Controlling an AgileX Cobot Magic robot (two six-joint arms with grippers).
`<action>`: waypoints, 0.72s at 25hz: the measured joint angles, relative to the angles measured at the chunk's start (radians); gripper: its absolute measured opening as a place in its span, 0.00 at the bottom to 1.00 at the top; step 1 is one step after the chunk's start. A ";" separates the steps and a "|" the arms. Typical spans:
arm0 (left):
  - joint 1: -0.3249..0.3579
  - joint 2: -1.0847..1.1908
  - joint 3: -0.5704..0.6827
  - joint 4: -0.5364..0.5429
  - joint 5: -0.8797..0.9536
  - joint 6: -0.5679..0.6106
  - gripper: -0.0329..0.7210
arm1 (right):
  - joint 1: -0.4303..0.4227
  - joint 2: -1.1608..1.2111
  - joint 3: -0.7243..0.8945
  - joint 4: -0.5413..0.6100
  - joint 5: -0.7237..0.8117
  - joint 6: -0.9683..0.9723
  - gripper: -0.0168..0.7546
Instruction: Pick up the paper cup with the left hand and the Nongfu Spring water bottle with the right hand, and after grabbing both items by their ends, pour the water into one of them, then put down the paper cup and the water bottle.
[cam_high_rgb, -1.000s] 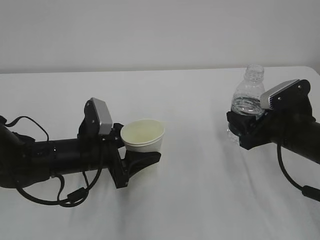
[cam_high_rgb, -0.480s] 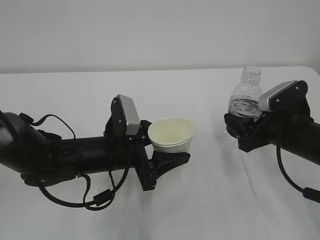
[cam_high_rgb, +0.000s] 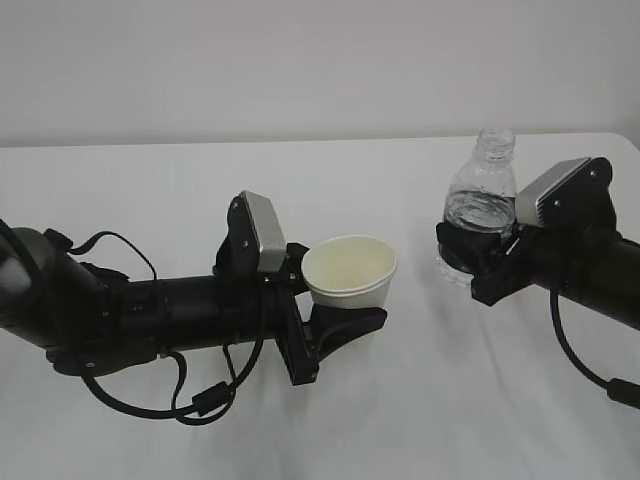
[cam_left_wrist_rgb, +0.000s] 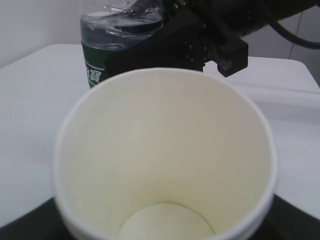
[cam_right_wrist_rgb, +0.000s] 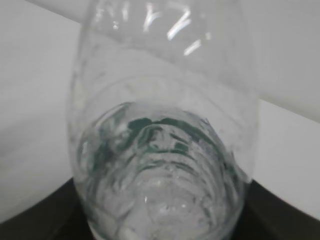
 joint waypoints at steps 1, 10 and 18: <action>0.000 0.000 0.000 0.000 0.000 -0.005 0.67 | 0.000 -0.001 0.000 -0.005 -0.010 0.000 0.63; -0.008 0.000 0.000 0.043 0.000 -0.025 0.67 | 0.001 -0.002 -0.034 -0.052 -0.022 -0.015 0.63; -0.044 0.000 -0.001 0.053 0.000 -0.028 0.67 | 0.028 -0.002 -0.087 -0.095 0.053 -0.070 0.63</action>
